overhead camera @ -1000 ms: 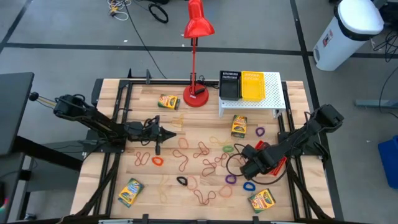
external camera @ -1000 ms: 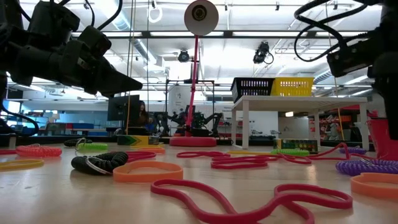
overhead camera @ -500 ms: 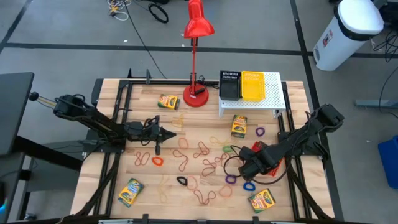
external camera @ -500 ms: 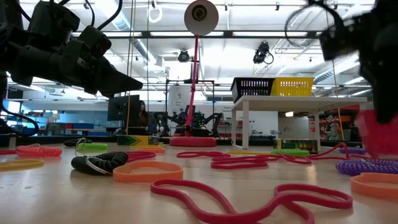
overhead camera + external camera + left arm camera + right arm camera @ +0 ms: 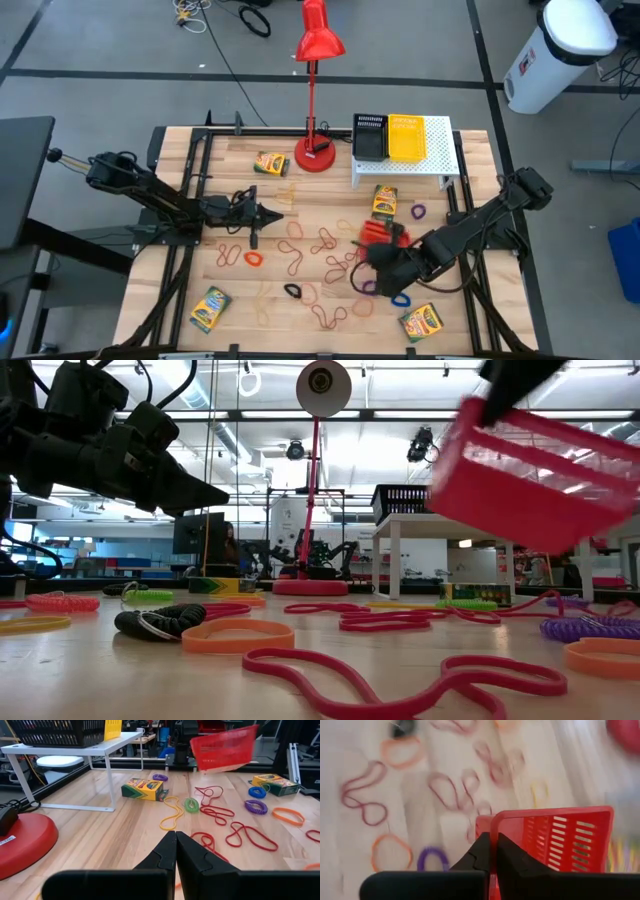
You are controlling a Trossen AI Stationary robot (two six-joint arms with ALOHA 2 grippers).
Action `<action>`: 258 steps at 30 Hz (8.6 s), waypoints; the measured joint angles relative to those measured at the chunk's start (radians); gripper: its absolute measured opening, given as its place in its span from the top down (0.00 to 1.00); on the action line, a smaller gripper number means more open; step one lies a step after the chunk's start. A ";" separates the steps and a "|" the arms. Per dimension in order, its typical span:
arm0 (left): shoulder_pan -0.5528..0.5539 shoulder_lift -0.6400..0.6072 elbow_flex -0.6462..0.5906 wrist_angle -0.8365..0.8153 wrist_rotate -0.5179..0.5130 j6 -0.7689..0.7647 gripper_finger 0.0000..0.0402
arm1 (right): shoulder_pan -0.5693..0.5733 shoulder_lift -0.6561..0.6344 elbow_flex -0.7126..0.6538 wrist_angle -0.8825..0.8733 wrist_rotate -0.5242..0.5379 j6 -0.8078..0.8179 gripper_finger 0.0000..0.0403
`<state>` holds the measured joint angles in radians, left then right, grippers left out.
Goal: Pick & Place Office Desk Supplies
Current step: Put the red bin onto the shelf
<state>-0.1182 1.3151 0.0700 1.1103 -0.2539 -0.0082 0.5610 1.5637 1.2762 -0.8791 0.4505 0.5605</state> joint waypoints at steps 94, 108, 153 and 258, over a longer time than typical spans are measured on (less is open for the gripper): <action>0.000 0.000 0.000 0.019 -0.008 0.000 0.97 | -0.353 0.475 0.200 0.191 -0.197 -0.027 0.72; 0.000 0.000 0.000 0.019 -0.008 0.000 0.97 | -0.254 0.427 0.200 0.166 -0.159 -0.221 0.94; 0.000 0.000 0.000 0.023 -0.008 0.000 0.97 | -0.579 -0.721 -0.128 -0.694 0.177 -0.658 0.98; 0.000 0.000 0.000 0.023 -0.008 0.000 0.97 | -1.655 -0.785 -0.389 -0.237 -0.564 -1.473 0.80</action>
<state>-0.1181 1.3148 0.0704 1.1329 -0.2615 -0.0078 -1.0935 0.7784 0.8867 -1.1160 -0.1135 -0.9125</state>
